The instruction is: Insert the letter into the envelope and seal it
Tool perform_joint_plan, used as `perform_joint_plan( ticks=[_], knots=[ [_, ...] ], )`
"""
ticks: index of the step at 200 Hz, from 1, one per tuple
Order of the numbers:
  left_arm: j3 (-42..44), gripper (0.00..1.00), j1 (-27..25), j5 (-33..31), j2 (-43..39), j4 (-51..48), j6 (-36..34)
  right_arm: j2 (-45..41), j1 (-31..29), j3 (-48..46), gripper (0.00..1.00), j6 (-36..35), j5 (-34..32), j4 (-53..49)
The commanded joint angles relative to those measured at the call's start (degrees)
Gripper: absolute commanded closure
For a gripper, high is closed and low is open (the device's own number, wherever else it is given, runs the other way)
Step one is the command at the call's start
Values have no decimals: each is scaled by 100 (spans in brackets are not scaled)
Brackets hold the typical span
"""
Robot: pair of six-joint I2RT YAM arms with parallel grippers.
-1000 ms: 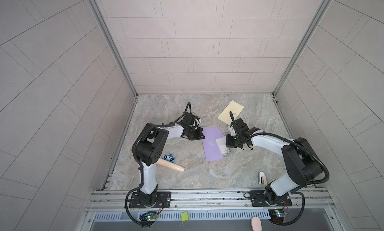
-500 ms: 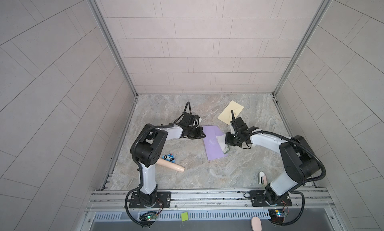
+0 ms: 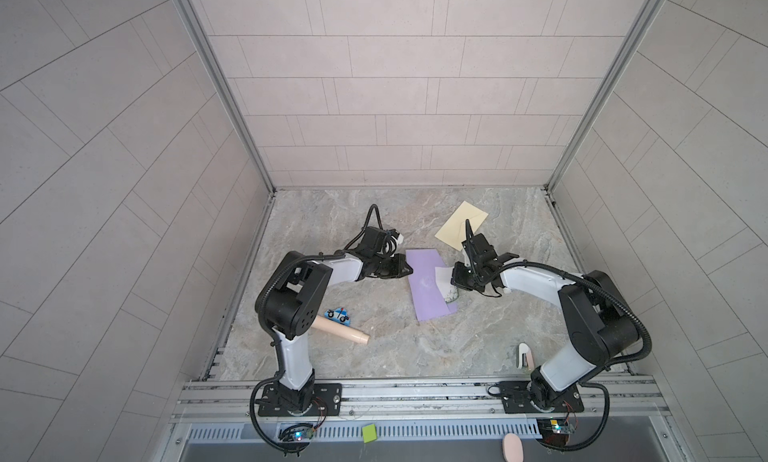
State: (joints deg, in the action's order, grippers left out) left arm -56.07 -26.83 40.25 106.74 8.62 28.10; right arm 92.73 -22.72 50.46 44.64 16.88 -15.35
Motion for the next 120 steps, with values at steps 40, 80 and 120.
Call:
perform_joint_plan(
  ticks=[40, 80, 120],
  knots=[
    [421, 100, -36, 328, -330, 1187, 297, 184, -83, 1, 100, 174, 678, 693],
    [307, 100, -34, 244, -207, 978, 289, 440, -99, 42, 100, 231, 1244, 1131],
    [-102, 100, -42, -313, 118, 51, 65, 839, -351, 295, 92, 136, 1008, 903]
  ],
)
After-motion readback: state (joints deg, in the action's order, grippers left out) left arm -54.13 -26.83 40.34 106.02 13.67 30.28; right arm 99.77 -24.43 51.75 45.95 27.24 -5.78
